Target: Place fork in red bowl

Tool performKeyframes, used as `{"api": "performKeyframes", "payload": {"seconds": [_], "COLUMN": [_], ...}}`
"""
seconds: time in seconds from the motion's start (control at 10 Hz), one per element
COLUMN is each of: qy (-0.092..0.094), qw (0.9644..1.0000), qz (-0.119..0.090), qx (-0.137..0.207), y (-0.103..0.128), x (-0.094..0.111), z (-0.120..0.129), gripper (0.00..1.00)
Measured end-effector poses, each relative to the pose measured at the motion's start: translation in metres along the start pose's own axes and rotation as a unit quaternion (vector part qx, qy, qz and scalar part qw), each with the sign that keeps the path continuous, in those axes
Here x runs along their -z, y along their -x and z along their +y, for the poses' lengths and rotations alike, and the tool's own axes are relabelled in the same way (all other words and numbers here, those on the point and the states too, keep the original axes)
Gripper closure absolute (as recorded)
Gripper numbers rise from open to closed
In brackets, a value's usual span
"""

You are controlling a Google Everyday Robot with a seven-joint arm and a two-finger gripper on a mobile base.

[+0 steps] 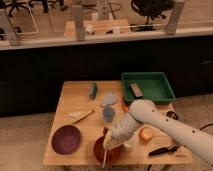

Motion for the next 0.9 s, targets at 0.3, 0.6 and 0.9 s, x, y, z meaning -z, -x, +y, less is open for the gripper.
{"api": "performKeyframes", "payload": {"seconds": [0.3, 0.6, 0.9], "qy": [0.004, 0.015, 0.014], "qw": [1.0, 0.9998, 0.9992], "qz": [0.006, 0.015, 0.038], "qx": [0.002, 0.006, 0.006], "y": [-0.001, 0.0, 0.003], "x": [0.0, 0.002, 0.016], "z": [-0.002, -0.007, -0.013], "gripper": [0.2, 0.2, 0.2]}}
